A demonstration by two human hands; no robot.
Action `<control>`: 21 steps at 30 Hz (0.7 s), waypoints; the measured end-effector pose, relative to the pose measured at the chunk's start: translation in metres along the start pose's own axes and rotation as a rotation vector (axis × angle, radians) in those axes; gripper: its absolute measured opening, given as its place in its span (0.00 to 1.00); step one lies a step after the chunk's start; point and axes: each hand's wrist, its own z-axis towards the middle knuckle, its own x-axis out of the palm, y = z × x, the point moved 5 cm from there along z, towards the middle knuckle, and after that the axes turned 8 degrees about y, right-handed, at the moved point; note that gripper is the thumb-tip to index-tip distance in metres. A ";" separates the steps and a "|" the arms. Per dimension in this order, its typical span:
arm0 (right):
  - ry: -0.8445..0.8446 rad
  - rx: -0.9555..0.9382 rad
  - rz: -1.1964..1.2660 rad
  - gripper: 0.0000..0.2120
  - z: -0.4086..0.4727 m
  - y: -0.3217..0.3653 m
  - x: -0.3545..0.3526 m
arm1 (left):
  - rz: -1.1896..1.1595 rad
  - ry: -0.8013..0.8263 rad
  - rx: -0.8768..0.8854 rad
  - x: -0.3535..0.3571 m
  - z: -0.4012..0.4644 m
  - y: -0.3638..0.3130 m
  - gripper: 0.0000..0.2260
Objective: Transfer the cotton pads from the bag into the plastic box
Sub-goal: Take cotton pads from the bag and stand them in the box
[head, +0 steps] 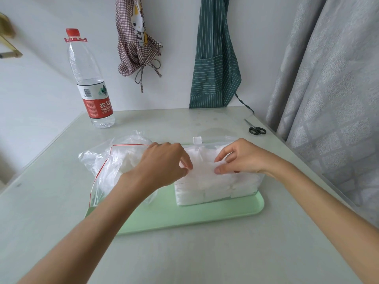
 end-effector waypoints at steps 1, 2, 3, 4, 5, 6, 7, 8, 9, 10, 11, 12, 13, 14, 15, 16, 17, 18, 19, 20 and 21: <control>-0.034 -0.015 -0.022 0.10 0.000 0.001 -0.001 | -0.032 -0.018 0.013 -0.002 0.002 -0.002 0.07; -0.069 -0.025 -0.054 0.10 0.000 0.002 -0.002 | -0.075 -0.031 0.029 -0.002 0.003 -0.004 0.07; -0.094 -0.030 -0.094 0.10 0.000 0.002 -0.002 | -0.110 -0.031 0.051 -0.002 0.005 -0.007 0.07; -0.103 -0.029 -0.130 0.11 0.000 0.003 -0.002 | -0.127 -0.012 0.074 0.000 0.008 -0.010 0.07; -0.099 -0.026 -0.156 0.11 -0.001 0.004 -0.002 | -0.127 0.019 0.093 0.004 0.011 -0.014 0.08; -0.093 -0.023 -0.168 0.12 -0.002 0.004 -0.003 | -0.111 0.049 0.104 0.008 0.014 -0.017 0.09; -0.098 -0.022 -0.158 0.12 -0.003 0.004 -0.006 | -0.087 0.068 0.111 0.012 0.017 -0.019 0.10; -0.116 -0.023 -0.127 0.11 -0.004 0.004 -0.013 | -0.068 0.078 0.112 0.015 0.021 -0.019 0.10; -0.139 -0.026 -0.087 0.10 -0.006 0.003 -0.020 | -0.061 0.083 0.111 0.017 0.024 -0.019 0.10; -0.149 -0.026 -0.050 0.10 -0.007 0.002 -0.025 | -0.062 0.086 0.112 0.018 0.026 -0.018 0.10; -0.132 -0.023 -0.030 0.09 -0.008 0.002 -0.027 | -0.062 0.089 0.119 0.018 0.028 -0.017 0.10; -0.090 -0.015 -0.028 0.09 -0.009 0.002 -0.025 | -0.058 0.090 0.128 0.017 0.029 -0.017 0.10; -0.039 -0.004 -0.053 0.08 -0.007 0.002 -0.020 | -0.043 0.091 0.136 0.016 0.030 -0.017 0.10; 0.001 0.012 -0.107 0.08 -0.006 0.001 -0.014 | -0.022 0.090 0.146 0.015 0.031 -0.018 0.10; 0.022 0.027 -0.177 0.08 -0.004 0.001 -0.010 | 0.000 0.094 0.155 0.015 0.033 -0.018 0.10; 0.024 0.041 -0.243 0.07 -0.003 0.001 -0.007 | 0.015 0.103 0.161 0.015 0.033 -0.019 0.10; 0.017 0.055 -0.287 0.07 -0.002 0.002 -0.006 | 0.025 0.118 0.166 0.016 0.035 -0.019 0.10; 0.014 0.070 -0.317 0.07 -0.001 0.002 -0.006 | 0.030 0.133 0.167 0.018 0.036 -0.020 0.10; 0.021 0.084 -0.348 0.07 0.000 0.003 -0.005 | 0.033 0.146 0.166 0.019 0.036 -0.020 0.09; 0.035 0.104 -0.373 0.07 0.001 0.003 -0.004 | 0.038 0.156 0.167 0.020 0.037 -0.021 0.09; 0.055 0.127 -0.382 0.07 0.002 0.003 -0.003 | 0.044 0.167 0.173 0.020 0.038 -0.022 0.09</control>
